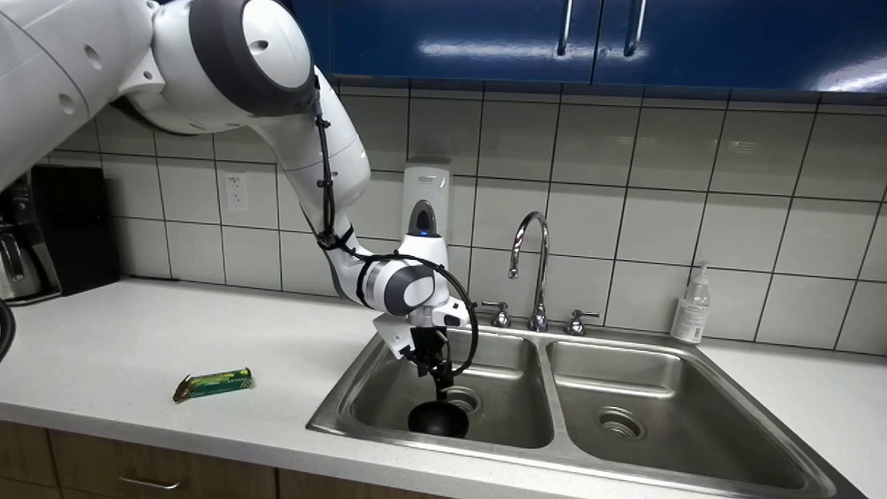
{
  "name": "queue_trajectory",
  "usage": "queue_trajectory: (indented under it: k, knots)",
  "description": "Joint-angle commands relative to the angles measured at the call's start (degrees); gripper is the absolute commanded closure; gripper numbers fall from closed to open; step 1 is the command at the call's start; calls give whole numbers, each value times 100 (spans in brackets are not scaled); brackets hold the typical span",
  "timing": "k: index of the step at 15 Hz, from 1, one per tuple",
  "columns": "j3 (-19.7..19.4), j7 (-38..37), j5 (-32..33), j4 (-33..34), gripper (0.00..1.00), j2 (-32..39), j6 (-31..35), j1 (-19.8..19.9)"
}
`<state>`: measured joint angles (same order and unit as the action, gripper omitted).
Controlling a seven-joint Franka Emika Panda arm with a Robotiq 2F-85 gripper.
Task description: Pick the black bowl and put it in the sink
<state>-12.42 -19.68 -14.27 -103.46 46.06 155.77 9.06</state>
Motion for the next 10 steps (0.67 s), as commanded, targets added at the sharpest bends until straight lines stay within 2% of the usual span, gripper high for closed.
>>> queue_trajectory:
  k: [1,6,10]
  knots:
    - [73,30,-37,-268,0,-379,300,24]
    - [91,79,-22,-525,0,-754,659,-25]
    - [285,234,-41,-785,0,-1182,412,6]
